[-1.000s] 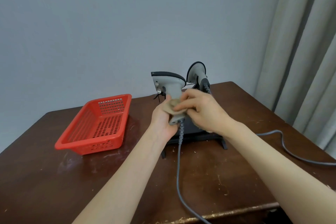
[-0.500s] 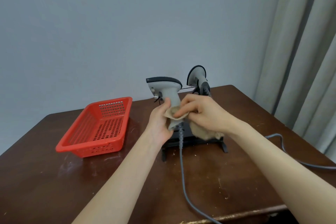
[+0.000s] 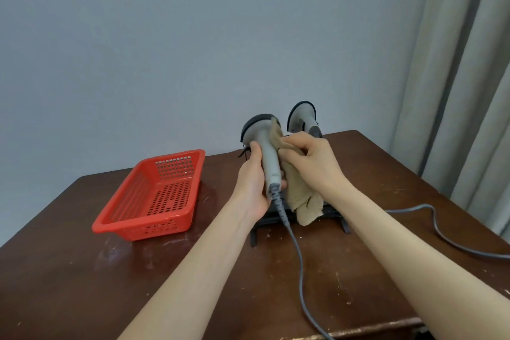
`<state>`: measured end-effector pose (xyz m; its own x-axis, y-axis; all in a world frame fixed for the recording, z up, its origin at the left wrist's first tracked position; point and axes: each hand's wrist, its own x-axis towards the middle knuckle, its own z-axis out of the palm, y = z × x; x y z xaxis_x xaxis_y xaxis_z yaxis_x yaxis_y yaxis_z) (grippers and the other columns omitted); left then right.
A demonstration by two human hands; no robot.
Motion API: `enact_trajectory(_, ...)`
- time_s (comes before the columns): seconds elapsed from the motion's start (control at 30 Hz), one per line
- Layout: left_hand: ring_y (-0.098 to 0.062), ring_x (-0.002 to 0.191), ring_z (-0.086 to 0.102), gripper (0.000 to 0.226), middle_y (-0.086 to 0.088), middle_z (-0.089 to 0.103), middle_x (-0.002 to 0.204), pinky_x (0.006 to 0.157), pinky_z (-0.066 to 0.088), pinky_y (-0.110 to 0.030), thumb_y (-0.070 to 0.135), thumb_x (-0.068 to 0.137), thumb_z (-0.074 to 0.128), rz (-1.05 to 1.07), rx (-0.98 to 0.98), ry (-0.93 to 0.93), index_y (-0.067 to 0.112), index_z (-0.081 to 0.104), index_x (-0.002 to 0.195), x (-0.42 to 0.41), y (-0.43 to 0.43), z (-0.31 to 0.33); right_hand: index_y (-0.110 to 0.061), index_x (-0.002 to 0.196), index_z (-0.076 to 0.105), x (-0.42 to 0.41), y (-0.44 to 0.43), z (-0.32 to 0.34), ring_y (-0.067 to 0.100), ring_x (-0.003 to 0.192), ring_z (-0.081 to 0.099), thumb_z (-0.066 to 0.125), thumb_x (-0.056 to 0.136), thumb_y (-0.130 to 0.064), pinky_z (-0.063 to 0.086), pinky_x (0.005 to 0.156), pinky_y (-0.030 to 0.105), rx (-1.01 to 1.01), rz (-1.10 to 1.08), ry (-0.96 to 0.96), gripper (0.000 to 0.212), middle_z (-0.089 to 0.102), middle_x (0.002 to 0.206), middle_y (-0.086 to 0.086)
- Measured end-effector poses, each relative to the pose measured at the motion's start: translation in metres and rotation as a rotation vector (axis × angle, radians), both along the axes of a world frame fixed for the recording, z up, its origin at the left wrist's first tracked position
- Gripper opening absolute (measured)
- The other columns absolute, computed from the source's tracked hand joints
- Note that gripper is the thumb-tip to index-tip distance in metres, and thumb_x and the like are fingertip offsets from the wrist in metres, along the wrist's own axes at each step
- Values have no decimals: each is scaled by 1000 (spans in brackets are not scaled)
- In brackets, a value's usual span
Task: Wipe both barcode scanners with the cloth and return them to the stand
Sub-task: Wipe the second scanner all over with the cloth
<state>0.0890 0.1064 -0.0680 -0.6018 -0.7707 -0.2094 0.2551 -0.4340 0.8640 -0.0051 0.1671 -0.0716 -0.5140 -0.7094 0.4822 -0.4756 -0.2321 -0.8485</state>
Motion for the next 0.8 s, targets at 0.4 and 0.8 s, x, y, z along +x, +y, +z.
enact_trajectory(0.4, -16, 65, 64, 39, -13, 65, 82, 63, 58, -31, 30, 91, 60, -22, -46, -3, -3, 55, 111, 19, -12, 4, -21, 86, 72, -12, 12, 1, 11, 81, 65, 66, 82, -10, 53, 79, 32, 25, -26, -151, 13, 71, 83, -3)
enact_trajectory(0.8, -15, 57, 55, 26, -23, 68, 102, 55, 50, -27, 17, 93, 53, -65, -81, -90, 0, 48, 112, 24, -11, 10, -20, 89, 73, -6, -6, -10, 9, 80, 62, 63, 83, -13, 50, 76, 26, 53, -88, -144, 14, 71, 85, -2)
